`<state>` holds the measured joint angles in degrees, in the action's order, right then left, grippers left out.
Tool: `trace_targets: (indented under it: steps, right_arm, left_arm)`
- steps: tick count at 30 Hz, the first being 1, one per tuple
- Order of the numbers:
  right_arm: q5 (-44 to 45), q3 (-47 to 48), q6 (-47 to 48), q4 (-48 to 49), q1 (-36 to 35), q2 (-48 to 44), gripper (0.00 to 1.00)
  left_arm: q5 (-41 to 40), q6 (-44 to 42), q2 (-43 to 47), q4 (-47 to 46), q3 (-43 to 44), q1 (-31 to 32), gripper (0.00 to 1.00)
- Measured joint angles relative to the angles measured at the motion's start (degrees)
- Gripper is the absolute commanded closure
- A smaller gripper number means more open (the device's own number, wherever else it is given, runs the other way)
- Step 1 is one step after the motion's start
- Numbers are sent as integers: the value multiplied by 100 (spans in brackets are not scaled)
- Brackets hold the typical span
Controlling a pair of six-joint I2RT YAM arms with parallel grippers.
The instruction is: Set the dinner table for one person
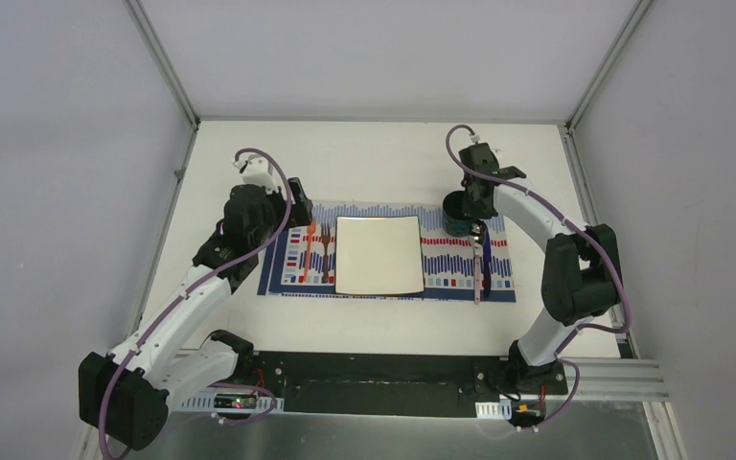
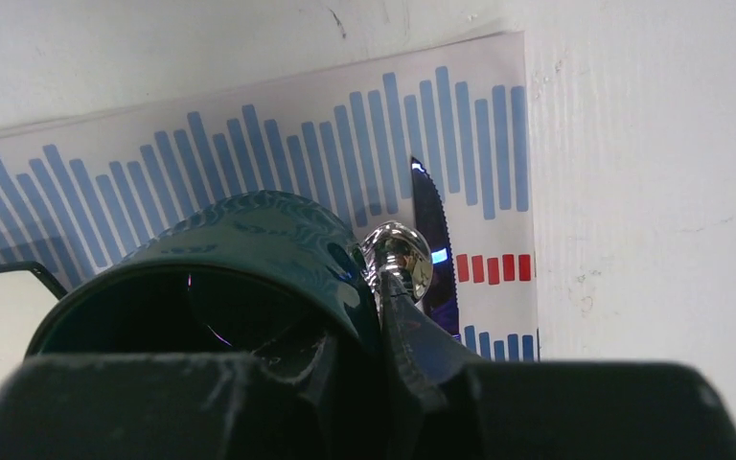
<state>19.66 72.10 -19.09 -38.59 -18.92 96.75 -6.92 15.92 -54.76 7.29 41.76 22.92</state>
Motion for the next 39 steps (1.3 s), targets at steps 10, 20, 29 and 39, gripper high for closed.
trace_targets:
  steps: [10,20,29,39]
  right_arm:
    - [-44,-74,-105,350,-162,50,100]
    - [-92,-74,-186,570,-278,605,100]
    - [-96,-31,-203,621,-282,667,100]
    - [-59,-31,-280,605,-308,667,54]
  left_arm:
    - [0,13,92,7,-24,0,1]
    - [0,11,92,31,-24,0,1]
    - [-2,9,90,39,-24,0,1]
    - [0,7,63,39,-24,0,1]
